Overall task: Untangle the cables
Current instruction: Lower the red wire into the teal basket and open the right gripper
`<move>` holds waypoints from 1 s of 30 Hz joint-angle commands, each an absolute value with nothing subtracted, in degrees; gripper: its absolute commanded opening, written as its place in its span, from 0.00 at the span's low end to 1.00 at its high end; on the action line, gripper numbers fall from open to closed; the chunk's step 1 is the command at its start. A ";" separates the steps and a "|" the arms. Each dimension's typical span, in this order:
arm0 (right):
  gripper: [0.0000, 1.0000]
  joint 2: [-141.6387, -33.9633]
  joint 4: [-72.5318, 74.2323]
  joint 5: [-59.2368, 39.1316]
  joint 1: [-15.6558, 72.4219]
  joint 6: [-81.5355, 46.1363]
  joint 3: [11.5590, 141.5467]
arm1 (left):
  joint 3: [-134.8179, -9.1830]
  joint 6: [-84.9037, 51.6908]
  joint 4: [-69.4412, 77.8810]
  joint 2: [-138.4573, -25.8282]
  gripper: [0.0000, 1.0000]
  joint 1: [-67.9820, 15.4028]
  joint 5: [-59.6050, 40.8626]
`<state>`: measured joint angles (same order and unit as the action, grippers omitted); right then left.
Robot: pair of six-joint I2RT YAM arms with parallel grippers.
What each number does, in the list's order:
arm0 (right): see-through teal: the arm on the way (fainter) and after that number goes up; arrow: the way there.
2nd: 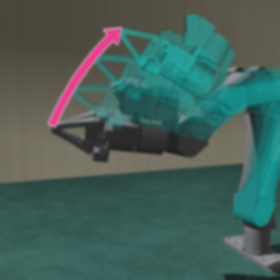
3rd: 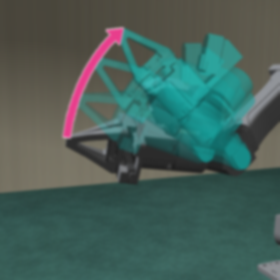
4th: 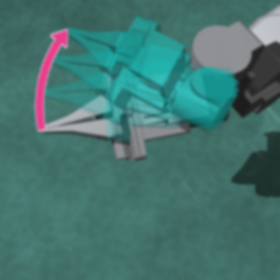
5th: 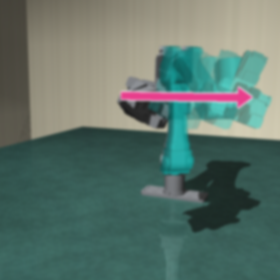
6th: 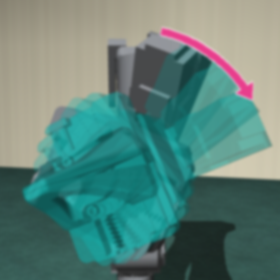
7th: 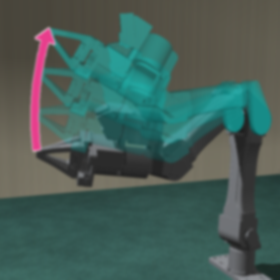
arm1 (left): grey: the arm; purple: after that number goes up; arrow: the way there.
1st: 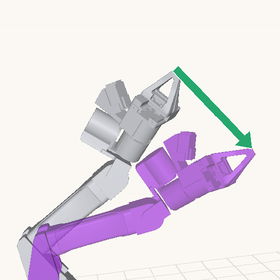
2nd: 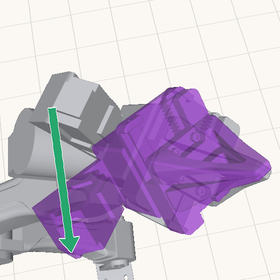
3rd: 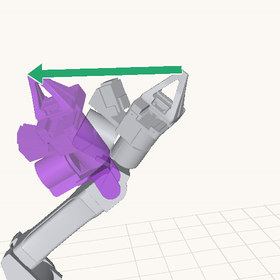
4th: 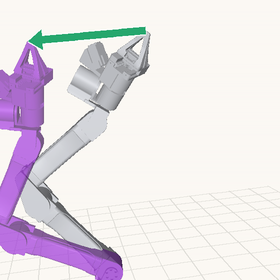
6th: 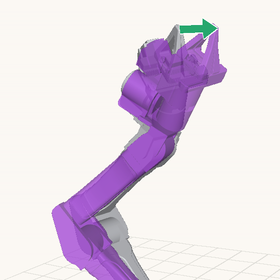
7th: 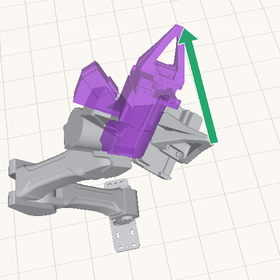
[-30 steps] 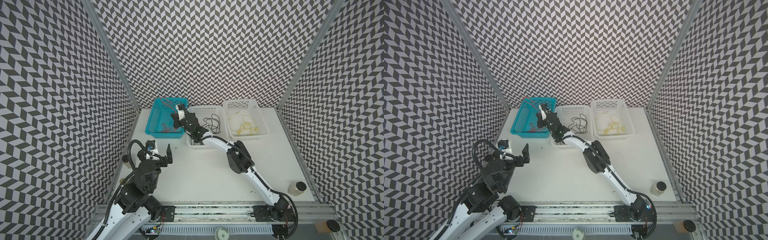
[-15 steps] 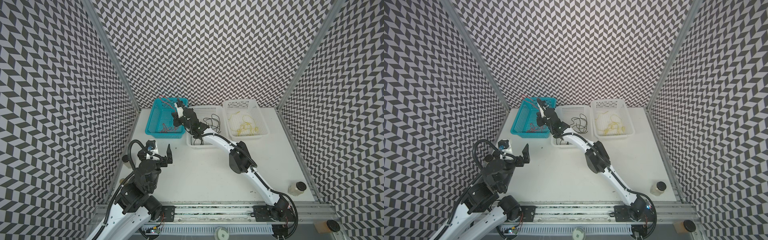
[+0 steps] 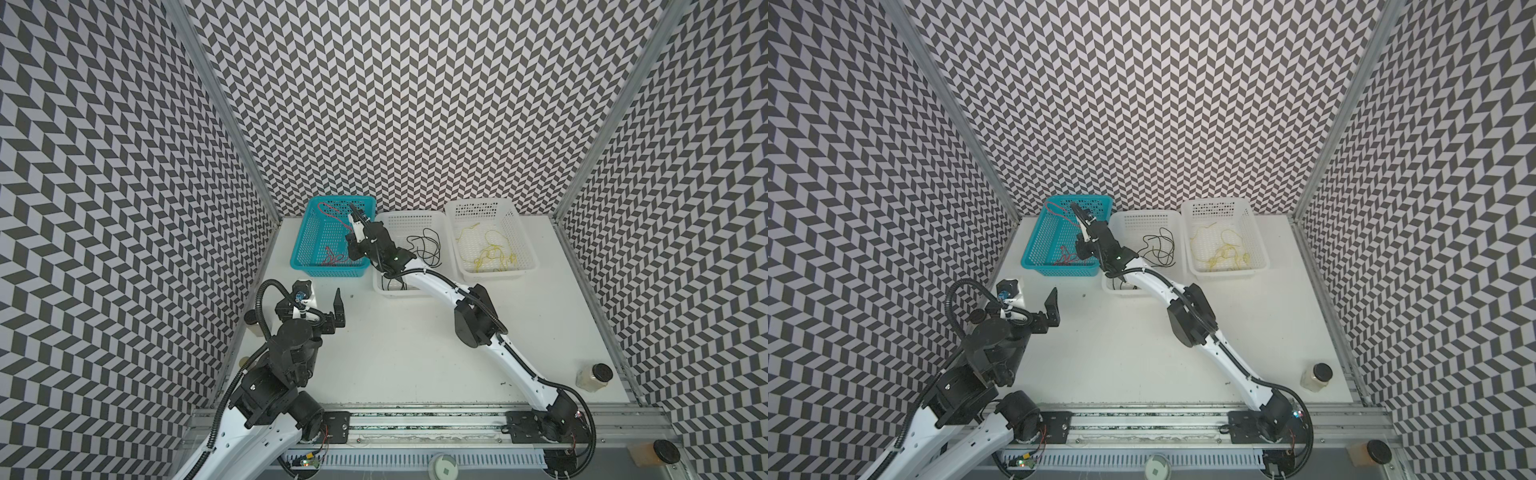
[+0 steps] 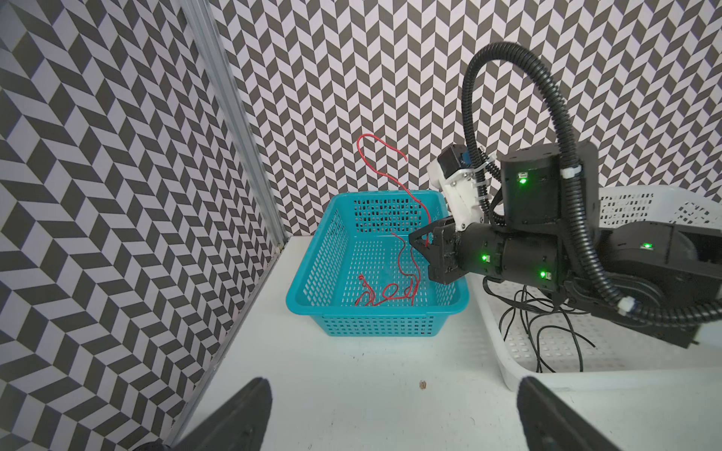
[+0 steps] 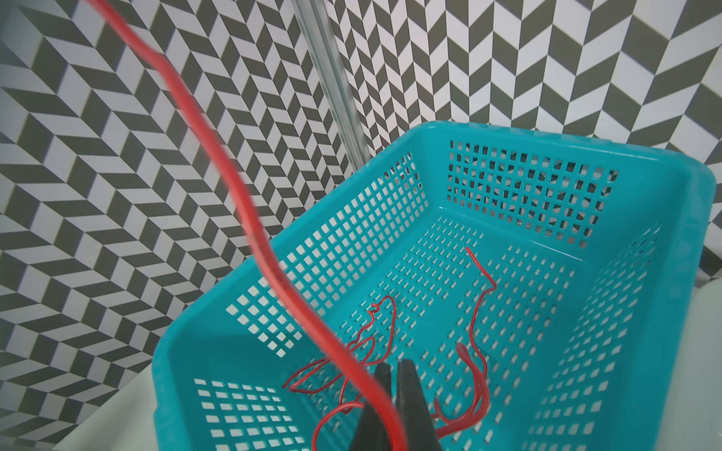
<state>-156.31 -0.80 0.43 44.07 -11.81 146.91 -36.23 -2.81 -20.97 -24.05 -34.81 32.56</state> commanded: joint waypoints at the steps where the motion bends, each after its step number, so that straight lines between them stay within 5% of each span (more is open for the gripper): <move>1: 0.02 -158.47 -3.87 -0.42 44.52 -11.08 147.94 | -35.51 -2.28 -19.60 -24.07 1.00 -34.45 32.68; 30: 0.36 -148.16 1.76 0.91 44.28 -7.76 140.45 | -34.98 -1.87 -18.99 -23.09 1.00 -34.45 32.58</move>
